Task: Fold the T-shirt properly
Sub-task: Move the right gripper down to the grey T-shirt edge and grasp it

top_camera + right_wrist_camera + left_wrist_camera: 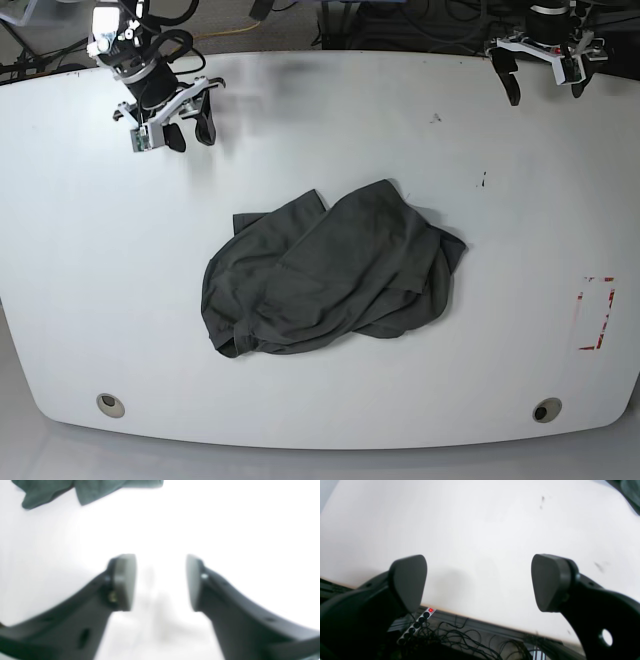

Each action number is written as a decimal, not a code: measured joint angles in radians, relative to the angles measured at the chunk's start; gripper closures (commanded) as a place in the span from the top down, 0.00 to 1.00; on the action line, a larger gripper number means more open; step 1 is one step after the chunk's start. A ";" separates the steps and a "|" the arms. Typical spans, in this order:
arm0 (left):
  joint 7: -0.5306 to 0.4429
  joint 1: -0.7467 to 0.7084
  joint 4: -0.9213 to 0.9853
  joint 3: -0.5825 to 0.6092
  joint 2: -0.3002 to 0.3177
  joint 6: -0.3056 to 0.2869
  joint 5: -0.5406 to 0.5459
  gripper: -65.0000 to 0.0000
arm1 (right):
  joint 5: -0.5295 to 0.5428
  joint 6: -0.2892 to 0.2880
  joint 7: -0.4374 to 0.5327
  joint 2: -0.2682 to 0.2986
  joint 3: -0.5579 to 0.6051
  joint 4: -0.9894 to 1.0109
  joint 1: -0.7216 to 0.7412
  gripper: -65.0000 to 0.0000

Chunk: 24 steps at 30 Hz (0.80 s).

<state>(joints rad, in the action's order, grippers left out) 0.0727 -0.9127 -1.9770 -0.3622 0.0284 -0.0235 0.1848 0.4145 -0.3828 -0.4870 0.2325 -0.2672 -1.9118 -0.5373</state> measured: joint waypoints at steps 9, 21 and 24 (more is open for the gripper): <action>0.010 0.094 0.003 0.020 0.048 0.001 0.000 0.97 | -0.003 -0.003 -0.246 -0.030 -0.003 0.007 0.270 0.58; 0.012 0.118 0.004 0.034 0.089 -0.002 -0.044 0.97 | -0.015 0.001 -0.340 -0.064 -0.009 0.320 0.628 0.58; 0.010 0.116 0.004 0.034 0.095 -0.002 -0.097 0.97 | -0.010 -0.003 -0.338 -0.053 -0.002 0.453 0.718 0.58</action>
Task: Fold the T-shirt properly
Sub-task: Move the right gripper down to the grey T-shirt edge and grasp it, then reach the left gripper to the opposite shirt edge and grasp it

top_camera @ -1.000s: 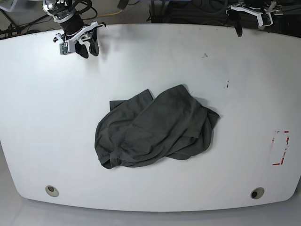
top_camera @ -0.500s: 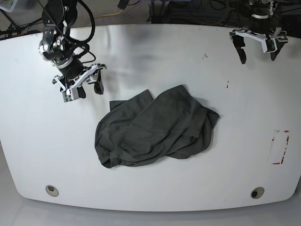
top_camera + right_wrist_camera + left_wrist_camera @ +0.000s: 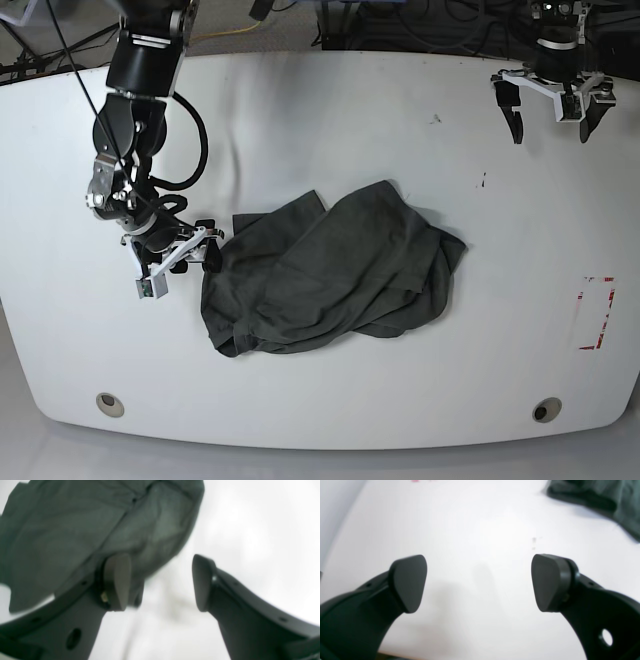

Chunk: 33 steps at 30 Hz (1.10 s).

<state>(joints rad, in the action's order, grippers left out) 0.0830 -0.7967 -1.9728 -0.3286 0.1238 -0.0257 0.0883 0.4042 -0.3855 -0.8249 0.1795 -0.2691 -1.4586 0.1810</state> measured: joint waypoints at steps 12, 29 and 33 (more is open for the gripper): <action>0.002 -0.001 0.002 -0.001 -0.002 0.000 -0.021 0.97 | -0.005 -0.011 0.138 0.074 0.003 0.547 0.332 0.58; -0.001 0.002 0.002 0.000 -0.003 -0.001 -0.021 0.97 | -0.004 -0.018 0.296 0.039 0.021 0.819 0.386 0.57; -0.001 0.004 0.002 0.000 -0.001 0.000 -0.021 0.97 | 0.001 -0.018 0.314 0.003 0.082 0.819 0.391 0.57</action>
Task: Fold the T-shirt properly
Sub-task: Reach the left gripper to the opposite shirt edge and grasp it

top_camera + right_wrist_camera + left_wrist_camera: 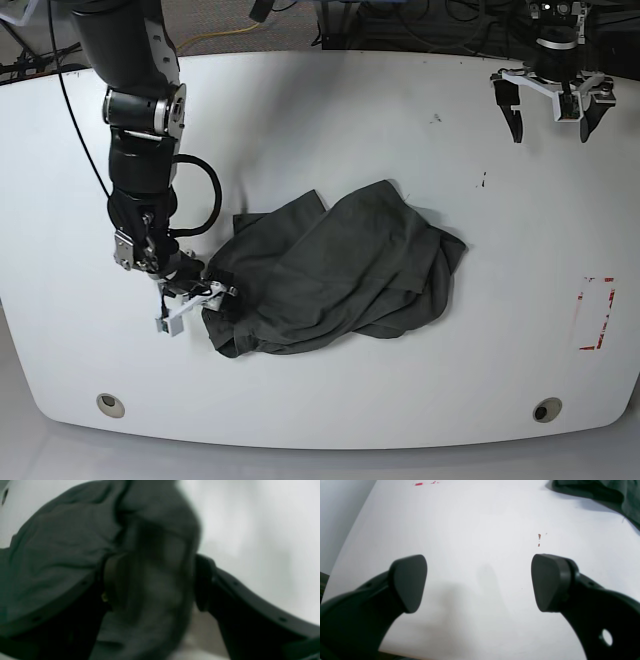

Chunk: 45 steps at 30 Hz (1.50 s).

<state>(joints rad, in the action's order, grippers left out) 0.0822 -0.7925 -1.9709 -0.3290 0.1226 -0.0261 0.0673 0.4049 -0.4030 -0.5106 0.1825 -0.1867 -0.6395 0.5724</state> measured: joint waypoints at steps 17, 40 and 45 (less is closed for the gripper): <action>0.283 0.197 -0.003 0.001 0.001 0.000 0.000 0.97 | 0.000 0.004 0.078 0.000 0.005 0.060 -0.002 0.00; 0.554 0.747 0.317 0.261 0.017 -0.177 -0.199 0.98 | -0.008 0.003 -0.164 0.020 0.008 -0.465 -0.134 0.00; 0.485 0.803 0.444 0.309 0.029 -0.166 -0.206 0.98 | 0.010 -0.007 -0.208 0.040 0.005 -0.629 -0.175 0.00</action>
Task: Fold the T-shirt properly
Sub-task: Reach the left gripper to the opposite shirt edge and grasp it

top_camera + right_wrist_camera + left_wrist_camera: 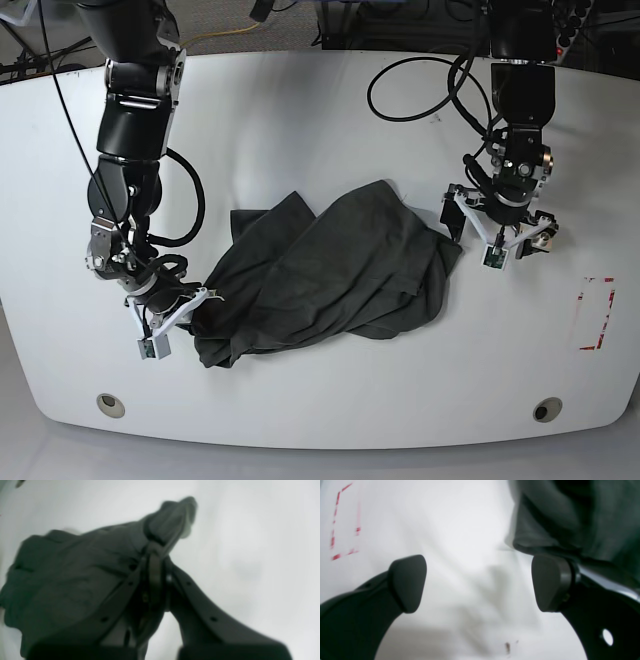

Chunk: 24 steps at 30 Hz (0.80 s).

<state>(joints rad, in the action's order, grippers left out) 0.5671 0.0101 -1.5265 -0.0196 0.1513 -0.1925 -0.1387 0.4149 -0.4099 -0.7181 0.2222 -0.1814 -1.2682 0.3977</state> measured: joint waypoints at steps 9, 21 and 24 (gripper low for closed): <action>-0.111 0.047 0.131 0.089 -0.006 -0.005 0.008 0.98 | -0.008 0.002 -0.022 0.033 0.000 -0.108 -0.077 0.00; -0.218 0.153 0.311 0.106 -0.057 0.000 0.050 0.85 | -0.014 -0.002 -0.019 0.036 0.000 -0.150 -0.098 0.00; -0.230 0.177 0.360 0.122 -0.072 0.000 0.045 0.59 | -0.014 -0.002 -0.020 0.035 0.000 -0.150 -0.100 0.00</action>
<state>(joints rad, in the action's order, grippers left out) 0.3374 0.1875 -1.1664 0.1028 0.0792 -0.1921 -0.0940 0.4004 -0.4114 -0.7380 0.2577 -0.1810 -1.4185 0.2977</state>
